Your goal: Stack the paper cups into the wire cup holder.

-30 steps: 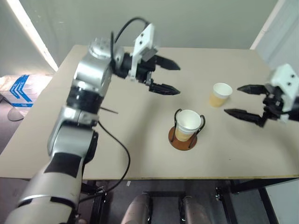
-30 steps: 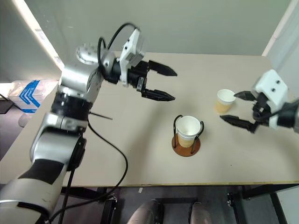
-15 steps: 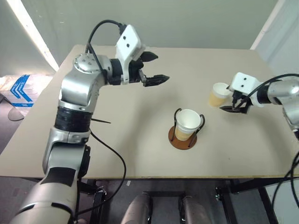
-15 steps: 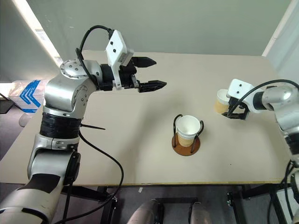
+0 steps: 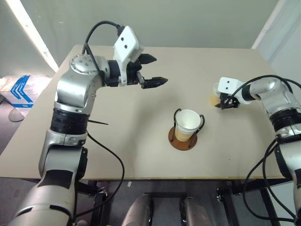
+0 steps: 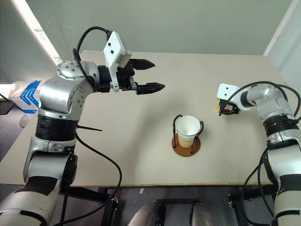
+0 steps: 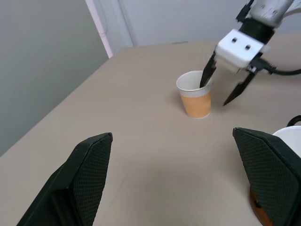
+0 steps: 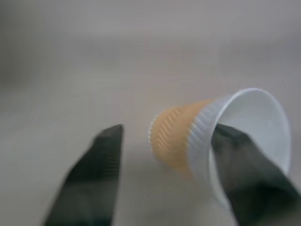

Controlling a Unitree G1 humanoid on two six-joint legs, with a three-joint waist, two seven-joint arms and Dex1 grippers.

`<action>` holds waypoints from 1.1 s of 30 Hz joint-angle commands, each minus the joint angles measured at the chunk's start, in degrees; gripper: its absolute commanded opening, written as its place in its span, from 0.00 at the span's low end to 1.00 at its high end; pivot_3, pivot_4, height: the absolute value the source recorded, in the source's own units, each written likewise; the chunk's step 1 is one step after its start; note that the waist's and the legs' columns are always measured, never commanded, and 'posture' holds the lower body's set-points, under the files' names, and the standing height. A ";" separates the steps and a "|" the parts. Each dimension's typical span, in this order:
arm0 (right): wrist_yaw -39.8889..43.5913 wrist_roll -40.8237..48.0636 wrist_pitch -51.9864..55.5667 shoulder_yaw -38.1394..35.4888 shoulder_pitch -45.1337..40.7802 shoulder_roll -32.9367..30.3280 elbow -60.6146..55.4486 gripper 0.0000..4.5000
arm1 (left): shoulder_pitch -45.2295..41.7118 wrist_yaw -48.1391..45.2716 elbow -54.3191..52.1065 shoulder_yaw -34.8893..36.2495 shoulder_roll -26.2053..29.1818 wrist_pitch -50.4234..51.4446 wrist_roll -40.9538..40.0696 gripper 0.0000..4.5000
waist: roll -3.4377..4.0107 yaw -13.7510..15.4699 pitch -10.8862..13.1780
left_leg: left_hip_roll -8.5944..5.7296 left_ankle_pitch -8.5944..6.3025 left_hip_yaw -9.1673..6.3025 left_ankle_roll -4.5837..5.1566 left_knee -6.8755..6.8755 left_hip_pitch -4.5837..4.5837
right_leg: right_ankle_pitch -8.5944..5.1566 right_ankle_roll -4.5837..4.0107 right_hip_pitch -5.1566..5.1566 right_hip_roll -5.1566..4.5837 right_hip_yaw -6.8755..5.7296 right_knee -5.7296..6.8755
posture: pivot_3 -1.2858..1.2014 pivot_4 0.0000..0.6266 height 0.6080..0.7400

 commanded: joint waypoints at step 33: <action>25.51 28.13 44.63 -13.23 6.83 -18.04 -77.59 0.00 | 1.41 -27.42 6.96 1.80 6.63 -9.57 -7.86 1.00 | 0.01 -0.63 0.11 | 0.01 0.26 -0.23 -0.16 -0.32 -0.06 | -0.68 -0.94 -0.08 0.03 -0.23 0.09 | 0.52 0.24 1.00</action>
